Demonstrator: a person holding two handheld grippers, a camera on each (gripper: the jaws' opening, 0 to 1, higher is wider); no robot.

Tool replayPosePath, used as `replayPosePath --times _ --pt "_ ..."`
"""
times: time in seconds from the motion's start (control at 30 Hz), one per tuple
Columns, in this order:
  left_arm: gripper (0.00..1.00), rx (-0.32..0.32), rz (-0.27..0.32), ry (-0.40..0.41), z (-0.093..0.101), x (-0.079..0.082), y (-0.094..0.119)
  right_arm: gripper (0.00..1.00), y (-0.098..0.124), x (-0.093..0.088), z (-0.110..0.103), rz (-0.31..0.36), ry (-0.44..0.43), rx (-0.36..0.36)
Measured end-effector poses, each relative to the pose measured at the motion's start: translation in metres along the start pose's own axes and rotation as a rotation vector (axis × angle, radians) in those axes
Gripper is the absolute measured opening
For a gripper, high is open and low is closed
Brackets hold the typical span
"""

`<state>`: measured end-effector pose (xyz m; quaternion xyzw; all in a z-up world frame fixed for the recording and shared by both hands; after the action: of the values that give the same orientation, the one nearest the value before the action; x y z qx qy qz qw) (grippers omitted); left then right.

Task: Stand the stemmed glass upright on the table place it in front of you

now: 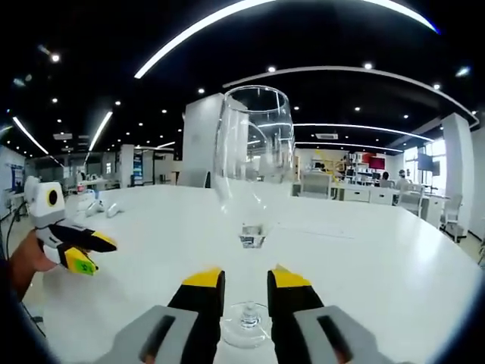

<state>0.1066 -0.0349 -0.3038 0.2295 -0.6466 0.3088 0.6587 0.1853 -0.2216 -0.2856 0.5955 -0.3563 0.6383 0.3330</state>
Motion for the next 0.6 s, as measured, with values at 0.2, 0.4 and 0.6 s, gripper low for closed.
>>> replayPosePath --times 0.2,0.4,0.6 --pt "0.36 0.010 0.004 0.002 -0.004 0.001 0.002 0.26 -0.007 -0.001 -0.001 -0.001 -0.007 0.003" --pt "0.36 0.013 0.005 0.002 -0.006 0.001 0.003 0.25 -0.016 0.000 -0.002 0.000 0.000 0.006" --pt "0.36 0.019 0.007 -0.001 -0.007 0.003 0.004 0.25 -0.021 -0.001 -0.004 -0.001 0.002 0.012"
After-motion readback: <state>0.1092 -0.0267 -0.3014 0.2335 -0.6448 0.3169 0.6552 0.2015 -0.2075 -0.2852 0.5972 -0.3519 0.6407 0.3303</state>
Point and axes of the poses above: the point that each gripper's makers call its tool centre point, and the gripper's own axes: y roughly backward along the fingers, z roughly to its right, x roughly out of its top, the point moved 2 cm from there along y, roughly backward along the fingers, and after that the axes turned 13 degrees about z, right-handed, at the moved point
